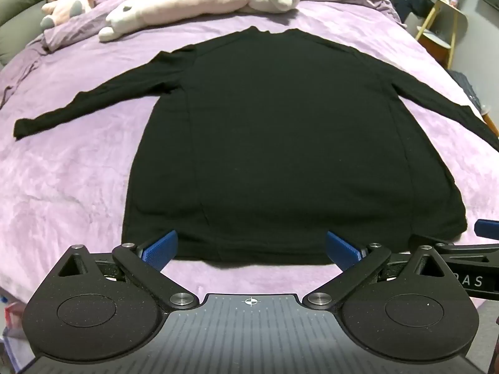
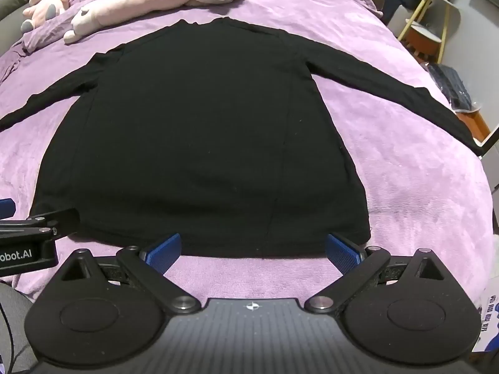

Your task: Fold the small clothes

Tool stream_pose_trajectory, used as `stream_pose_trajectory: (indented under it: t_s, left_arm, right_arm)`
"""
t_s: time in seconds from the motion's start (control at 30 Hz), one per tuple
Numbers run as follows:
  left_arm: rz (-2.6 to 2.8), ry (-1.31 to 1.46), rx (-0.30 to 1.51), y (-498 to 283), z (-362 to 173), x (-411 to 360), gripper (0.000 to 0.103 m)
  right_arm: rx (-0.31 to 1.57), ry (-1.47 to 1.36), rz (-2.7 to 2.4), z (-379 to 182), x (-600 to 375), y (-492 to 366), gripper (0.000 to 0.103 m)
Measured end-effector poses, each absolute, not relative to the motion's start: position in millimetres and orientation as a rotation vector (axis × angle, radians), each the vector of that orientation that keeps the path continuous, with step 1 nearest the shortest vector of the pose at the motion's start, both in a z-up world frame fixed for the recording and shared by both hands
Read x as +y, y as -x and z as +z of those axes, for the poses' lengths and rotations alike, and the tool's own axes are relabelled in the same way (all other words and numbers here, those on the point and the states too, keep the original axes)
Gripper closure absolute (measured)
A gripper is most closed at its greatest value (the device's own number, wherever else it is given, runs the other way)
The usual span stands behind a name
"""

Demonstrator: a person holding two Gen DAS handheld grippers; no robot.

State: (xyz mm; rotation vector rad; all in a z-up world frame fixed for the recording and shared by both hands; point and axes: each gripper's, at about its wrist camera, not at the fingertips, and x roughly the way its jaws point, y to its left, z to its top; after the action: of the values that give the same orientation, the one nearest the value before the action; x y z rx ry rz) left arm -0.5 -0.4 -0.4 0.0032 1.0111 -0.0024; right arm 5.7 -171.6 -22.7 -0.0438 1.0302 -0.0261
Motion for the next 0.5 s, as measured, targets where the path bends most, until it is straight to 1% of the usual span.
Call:
stream_pose_trajectory:
  t_s: [0.5]
  left_arm:
    - [-0.001,-0.005,1.010,1.3,-0.7,-0.5,0.000]
  right_arm:
    - [1.026,0.042,-0.027,-21.6,-171.9,-4.8,0.004]
